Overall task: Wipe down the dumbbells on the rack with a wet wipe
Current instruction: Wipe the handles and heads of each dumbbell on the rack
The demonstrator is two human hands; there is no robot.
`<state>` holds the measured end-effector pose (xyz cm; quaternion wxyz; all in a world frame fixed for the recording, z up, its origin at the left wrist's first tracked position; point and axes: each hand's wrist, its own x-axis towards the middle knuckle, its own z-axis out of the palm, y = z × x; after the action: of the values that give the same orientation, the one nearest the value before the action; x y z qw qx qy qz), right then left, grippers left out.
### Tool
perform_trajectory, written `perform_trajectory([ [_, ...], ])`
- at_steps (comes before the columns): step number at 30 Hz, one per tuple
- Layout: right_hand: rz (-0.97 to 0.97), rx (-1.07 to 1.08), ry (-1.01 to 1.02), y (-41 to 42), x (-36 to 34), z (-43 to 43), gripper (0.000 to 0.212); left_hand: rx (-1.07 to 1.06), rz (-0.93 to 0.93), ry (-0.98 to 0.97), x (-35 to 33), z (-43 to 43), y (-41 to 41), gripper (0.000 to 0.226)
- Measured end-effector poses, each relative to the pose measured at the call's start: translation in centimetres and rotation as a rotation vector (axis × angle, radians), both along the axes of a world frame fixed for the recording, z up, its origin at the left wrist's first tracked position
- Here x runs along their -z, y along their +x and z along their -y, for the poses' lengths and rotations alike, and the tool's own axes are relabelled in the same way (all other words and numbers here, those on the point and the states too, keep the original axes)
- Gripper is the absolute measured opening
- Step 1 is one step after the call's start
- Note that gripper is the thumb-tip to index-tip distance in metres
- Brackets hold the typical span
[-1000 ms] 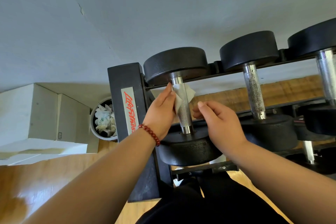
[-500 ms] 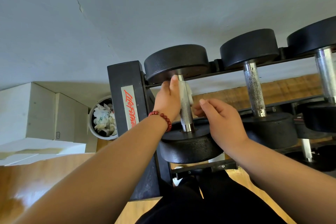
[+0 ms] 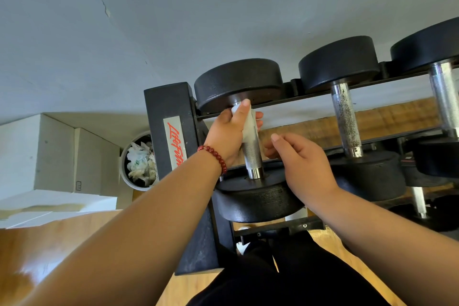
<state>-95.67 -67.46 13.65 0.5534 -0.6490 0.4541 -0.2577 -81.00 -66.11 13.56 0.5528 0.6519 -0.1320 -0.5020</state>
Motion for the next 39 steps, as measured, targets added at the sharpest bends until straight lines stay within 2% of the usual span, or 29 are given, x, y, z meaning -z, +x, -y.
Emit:
perform_trajectory([
  [2, -0.001, -0.008, -0.01, 0.0, -0.1, 0.0, 0.029, 0.018, -0.084, -0.029, 0.2, -0.4, 0.0, 0.041],
  [4, 0.002, -0.014, -0.005, 0.0, -0.2, -0.1, 0.03, 0.057, -0.085, -0.004, 0.6, -0.8, -0.2, 0.042],
  [8, -0.024, -0.018, -0.017, 0.0, -0.2, 0.1, 0.03, 0.095, 0.191, 0.064, 0.5, -0.2, 0.2, 0.038],
  [12, -0.012, -0.017, -0.007, -0.1, -0.1, 0.1, 0.029, -0.001, 0.16, 0.04, 0.2, 0.4, -0.1, 0.035],
  [16, -0.012, -0.021, -0.001, 0.0, -0.2, 0.1, 0.027, 0.071, 0.26, 0.101, 0.8, -0.3, -0.5, 0.038],
  [24, -0.01, -0.017, -0.004, 0.0, -0.2, 0.0, 0.028, -0.065, 0.13, 0.061, 0.2, 0.6, -0.8, 0.028],
  [28, -0.002, -0.022, 0.014, 0.0, -0.2, 0.0, 0.027, 0.184, 0.277, 0.106, 0.5, -1.4, -0.3, 0.032],
  [30, -0.006, -0.019, 0.009, 0.0, -0.2, 0.1, 0.029, 0.223, 0.279, 0.102, 0.4, -1.3, 0.3, 0.03],
  [36, 0.007, -0.032, 0.002, 0.0, 0.0, 0.0, 0.027, -0.025, 0.06, 0.05, 0.3, 0.3, -0.6, 0.037],
  [39, 0.036, -0.047, -0.004, -0.2, 0.0, -0.1, 0.025, 0.153, 0.23, 0.112, 0.7, -1.3, -0.8, 0.036],
])
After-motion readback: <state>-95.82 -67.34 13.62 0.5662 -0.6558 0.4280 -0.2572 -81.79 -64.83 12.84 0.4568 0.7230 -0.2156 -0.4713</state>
